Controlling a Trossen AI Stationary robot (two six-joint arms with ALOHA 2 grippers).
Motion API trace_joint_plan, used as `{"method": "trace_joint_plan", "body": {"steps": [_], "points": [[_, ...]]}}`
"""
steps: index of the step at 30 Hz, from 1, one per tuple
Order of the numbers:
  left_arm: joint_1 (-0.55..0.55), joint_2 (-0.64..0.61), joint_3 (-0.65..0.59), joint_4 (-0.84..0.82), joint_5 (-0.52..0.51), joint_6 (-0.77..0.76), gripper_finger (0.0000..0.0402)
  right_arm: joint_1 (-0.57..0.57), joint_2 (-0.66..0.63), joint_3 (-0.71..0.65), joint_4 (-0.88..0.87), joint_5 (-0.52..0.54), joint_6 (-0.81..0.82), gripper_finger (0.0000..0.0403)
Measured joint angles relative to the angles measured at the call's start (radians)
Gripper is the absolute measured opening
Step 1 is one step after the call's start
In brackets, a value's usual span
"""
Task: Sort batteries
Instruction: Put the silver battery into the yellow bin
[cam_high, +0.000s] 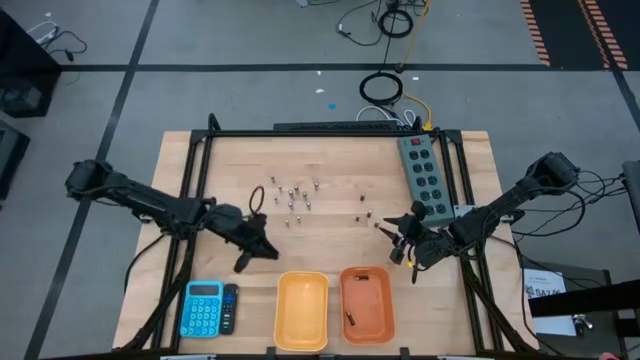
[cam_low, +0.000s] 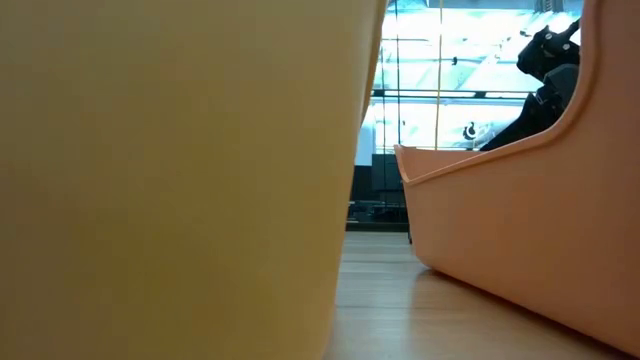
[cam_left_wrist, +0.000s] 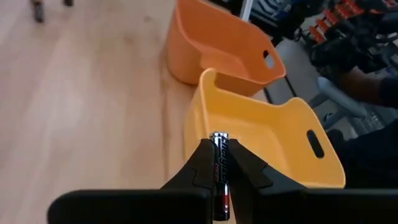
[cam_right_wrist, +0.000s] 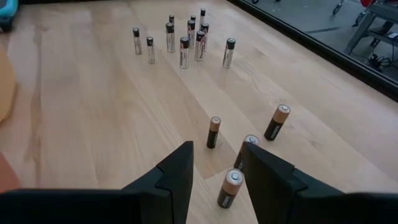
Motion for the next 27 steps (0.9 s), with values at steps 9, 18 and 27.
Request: {"method": "trace_joint_plan", "body": {"steps": [9, 18, 27], "points": [[-0.119, 0.286, 0.106, 0.254, -0.024, -0.042, 0.0024, 0.000, 0.000, 0.000, -0.001, 0.000, 0.002, 0.0128], [-0.197, 0.494, 0.377, -0.020, -0.006, 0.076, 0.0024, 0.000, 0.000, 0.000, -0.001, 0.000, 0.001, 0.0128], [-0.203, 0.679, 0.515, -0.039, -0.006, 0.060, 0.0024, 0.000, 0.000, 0.000, 0.011, -0.003, -0.021, 0.0128]]}}
